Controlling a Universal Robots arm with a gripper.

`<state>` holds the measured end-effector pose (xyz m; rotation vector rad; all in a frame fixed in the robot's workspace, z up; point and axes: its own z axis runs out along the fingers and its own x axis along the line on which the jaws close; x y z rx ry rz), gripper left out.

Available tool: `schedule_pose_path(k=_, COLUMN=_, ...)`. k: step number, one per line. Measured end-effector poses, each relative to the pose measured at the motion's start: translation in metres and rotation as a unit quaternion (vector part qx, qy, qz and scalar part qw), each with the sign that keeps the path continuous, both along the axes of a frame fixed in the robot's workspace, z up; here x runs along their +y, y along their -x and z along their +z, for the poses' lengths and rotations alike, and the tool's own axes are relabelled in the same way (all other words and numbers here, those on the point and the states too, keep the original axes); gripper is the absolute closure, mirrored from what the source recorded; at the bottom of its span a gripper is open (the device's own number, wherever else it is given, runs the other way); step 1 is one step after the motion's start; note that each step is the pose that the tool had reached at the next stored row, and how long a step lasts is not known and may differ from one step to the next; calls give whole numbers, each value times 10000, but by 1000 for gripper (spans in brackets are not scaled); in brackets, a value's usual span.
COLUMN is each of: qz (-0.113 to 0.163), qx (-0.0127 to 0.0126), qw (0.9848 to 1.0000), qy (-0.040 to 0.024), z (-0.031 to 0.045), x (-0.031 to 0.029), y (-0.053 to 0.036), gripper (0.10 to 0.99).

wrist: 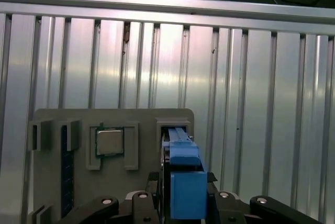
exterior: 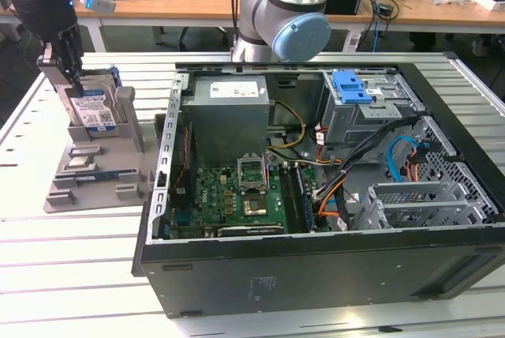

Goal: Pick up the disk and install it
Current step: 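Pick up the disk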

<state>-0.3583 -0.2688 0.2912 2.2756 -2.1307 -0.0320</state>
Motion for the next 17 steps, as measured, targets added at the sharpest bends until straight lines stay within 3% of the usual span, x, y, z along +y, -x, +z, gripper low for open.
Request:
schedule_pose_path(k=13, qz=1, qx=0, qw=10000, qy=0, z=0, x=0, y=-21, gripper=655)
schedule_pose_path(k=15, qz=1, qx=0, qw=10000, qy=0, z=0, x=0, y=-21, gripper=722)
schedule_pose_path(k=17, qz=1, qx=0, qw=10000, qy=0, z=0, x=0, y=-22, gripper=722)
